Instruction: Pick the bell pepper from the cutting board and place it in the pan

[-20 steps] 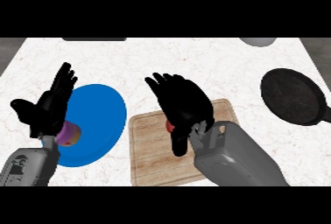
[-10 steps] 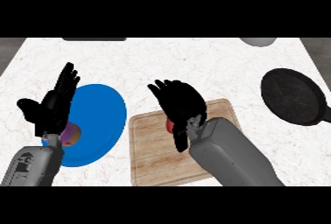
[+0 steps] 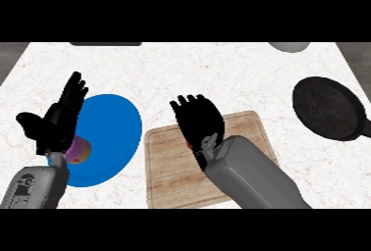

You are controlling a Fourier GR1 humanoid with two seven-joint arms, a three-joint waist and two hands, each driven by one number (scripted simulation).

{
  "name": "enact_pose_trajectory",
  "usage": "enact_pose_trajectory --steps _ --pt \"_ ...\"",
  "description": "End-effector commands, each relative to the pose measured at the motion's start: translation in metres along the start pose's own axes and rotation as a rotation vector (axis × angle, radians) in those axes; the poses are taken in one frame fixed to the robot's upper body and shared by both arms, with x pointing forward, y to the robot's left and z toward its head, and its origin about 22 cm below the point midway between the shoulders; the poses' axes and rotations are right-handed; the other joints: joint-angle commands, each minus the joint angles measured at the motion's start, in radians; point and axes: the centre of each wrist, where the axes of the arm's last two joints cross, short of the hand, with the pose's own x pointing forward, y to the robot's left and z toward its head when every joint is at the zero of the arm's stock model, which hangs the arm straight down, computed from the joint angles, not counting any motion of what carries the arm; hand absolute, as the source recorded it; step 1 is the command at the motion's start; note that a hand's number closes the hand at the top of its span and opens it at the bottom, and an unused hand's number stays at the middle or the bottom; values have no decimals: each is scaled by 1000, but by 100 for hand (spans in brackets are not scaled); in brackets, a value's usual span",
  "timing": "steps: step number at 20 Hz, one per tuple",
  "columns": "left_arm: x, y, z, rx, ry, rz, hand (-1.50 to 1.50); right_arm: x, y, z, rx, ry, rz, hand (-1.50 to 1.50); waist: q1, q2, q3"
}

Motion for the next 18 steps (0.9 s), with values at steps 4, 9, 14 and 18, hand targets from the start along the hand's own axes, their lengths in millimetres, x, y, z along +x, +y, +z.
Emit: enact_pose_trajectory --steps 4,9,14,18 --pt "5 12 -3 11 12 3 0 3 16 -16 47 68 63 -150 2 0 0" --pt "-5 11 8 23 -16 -5 0 2 22 -16 55 55 50 -150 0 0 0" --pt "-1 -12 17 -8 -18 10 0 -6 32 -40 97 78 104 -150 4 1 0" --pt "10 6 -5 2 0 15 0 -12 50 -49 114 86 85 -150 3 2 0"
